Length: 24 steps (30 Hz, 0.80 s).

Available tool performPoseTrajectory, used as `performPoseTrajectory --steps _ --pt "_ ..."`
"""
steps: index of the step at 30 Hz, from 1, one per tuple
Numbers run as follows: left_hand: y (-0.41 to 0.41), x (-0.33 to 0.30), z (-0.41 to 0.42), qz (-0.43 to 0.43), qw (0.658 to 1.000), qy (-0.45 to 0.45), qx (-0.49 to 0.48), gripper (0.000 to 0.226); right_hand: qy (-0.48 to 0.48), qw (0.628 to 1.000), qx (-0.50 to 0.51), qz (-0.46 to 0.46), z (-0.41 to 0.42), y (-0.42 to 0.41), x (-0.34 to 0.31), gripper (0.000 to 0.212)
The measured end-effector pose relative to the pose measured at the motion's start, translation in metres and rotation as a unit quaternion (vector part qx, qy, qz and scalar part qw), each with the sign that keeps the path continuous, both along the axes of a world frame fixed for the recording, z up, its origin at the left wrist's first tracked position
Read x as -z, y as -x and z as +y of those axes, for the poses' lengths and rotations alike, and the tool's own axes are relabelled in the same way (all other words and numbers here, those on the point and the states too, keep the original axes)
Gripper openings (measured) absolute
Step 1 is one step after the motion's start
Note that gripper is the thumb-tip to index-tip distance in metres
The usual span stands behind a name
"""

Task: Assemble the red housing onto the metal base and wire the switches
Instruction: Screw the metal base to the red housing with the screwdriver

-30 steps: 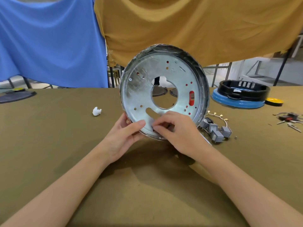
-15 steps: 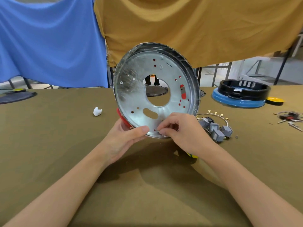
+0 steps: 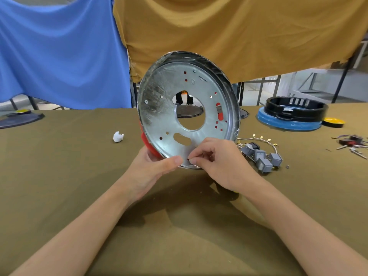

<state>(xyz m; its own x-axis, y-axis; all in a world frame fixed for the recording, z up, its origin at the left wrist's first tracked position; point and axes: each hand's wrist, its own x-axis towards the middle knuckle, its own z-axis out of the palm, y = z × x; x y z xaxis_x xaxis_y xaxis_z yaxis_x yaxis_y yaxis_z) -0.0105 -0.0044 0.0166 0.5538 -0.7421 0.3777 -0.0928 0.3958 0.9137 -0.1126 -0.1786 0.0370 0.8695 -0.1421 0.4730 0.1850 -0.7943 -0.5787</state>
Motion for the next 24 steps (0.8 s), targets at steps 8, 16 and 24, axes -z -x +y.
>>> performPoseTrajectory --steps 8,16,24 --pt "0.0 -0.0004 -0.0002 -0.012 1.0 0.011 0.011 0.048 0.005 1.0 0.004 -0.003 0.0015 -0.0005 -0.0004 0.012" --pt "0.0012 0.0002 -0.0011 -0.032 0.999 0.021 0.015 0.049 0.024 1.0 0.015 -0.012 0.0036 -0.001 0.0018 0.009" --pt "-0.0002 -0.0015 -0.0005 -0.083 0.996 0.007 0.009 0.052 0.014 0.999 0.028 -0.01 0.0021 -0.0036 0.0029 0.005"
